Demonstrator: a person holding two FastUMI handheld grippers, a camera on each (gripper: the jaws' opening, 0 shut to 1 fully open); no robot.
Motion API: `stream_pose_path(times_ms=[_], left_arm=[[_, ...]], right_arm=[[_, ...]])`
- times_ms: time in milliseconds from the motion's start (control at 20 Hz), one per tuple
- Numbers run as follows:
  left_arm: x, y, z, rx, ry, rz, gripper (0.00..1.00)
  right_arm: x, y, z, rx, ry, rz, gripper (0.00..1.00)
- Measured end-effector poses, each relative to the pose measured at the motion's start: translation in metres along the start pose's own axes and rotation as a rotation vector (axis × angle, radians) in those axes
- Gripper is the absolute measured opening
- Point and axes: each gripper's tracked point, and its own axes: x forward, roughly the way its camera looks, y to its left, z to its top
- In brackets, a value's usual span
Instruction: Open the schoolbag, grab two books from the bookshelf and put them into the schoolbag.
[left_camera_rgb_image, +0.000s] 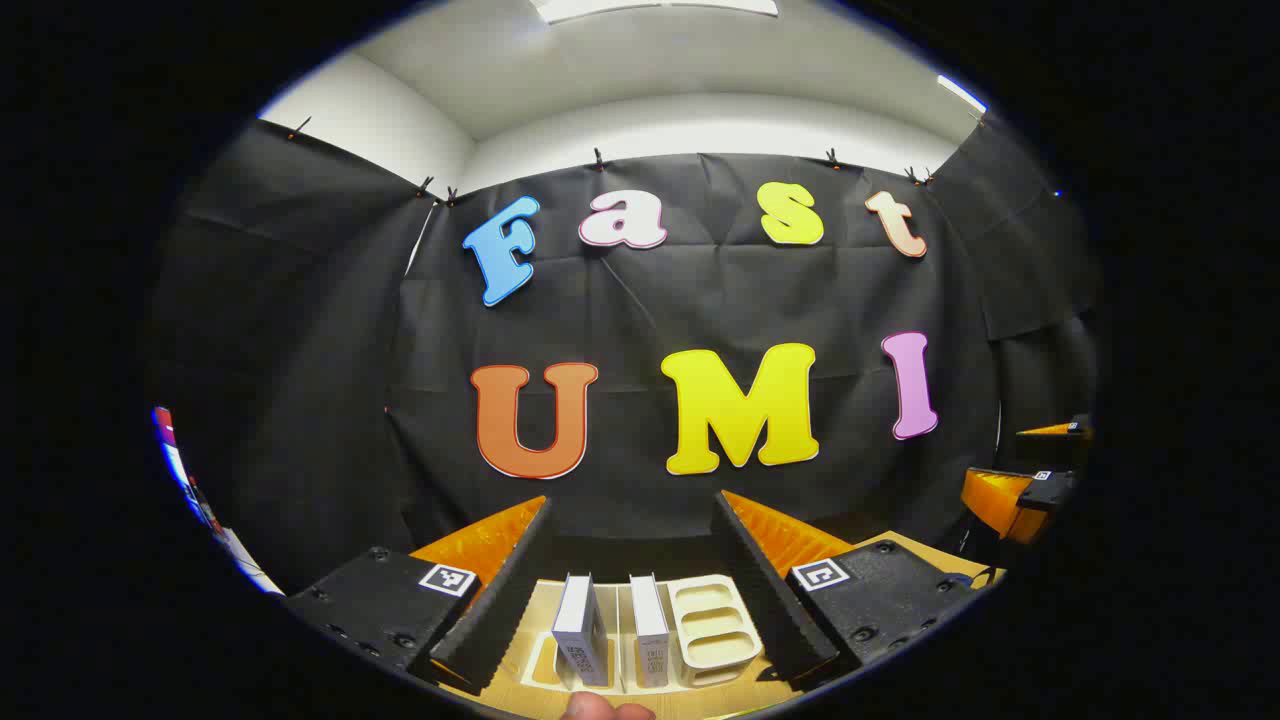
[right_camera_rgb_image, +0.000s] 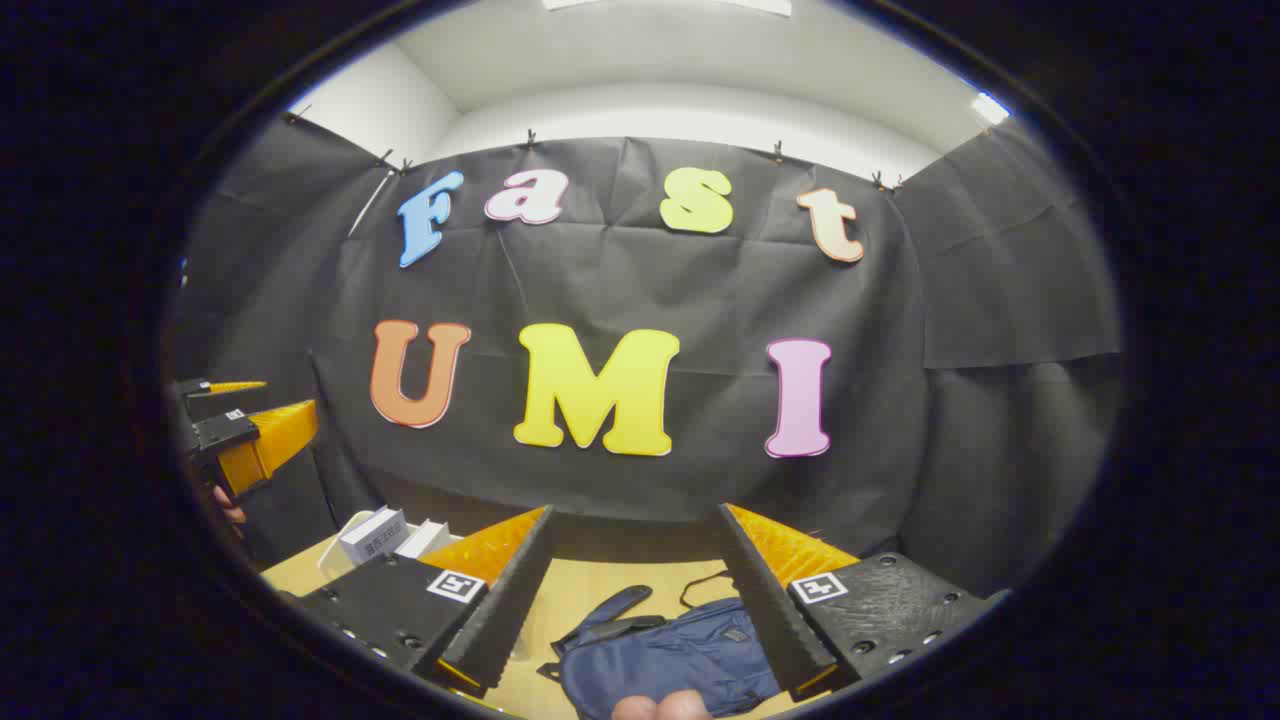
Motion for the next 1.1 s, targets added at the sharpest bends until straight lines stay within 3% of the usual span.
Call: stream_pose_path(times_ms=[100, 150, 200, 800, 1100], left_arm=[[-0.001, -0.001, -0.001, -0.005, 0.001, -0.002, 0.99], [-0.001, -0.001, -0.001, -0.007, 0.003, -0.004, 0.94], [0.001, -0.001, -0.002, -0.008, 0.003, -0.006, 0.98], [0.004, 0.0, -0.002, -0.008, 0.022, -0.01, 0.99], [0.004, 0.001, 0.001, 0.003, 0.017, -0.011, 0.98]], right_arm=[[0.003, 0.004, 0.001, 0.006, 0.002, 0.0, 0.97], [0.004, 0.004, 0.001, 0.003, 0.002, 0.0, 0.98], [0.006, 0.004, 0.0, -0.001, 0.006, -0.001, 0.98], [0.013, 0.004, -0.009, -0.02, 0.037, -0.004, 0.97], [0.015, 0.008, -0.035, -0.044, 0.114, 0.01, 0.95]])
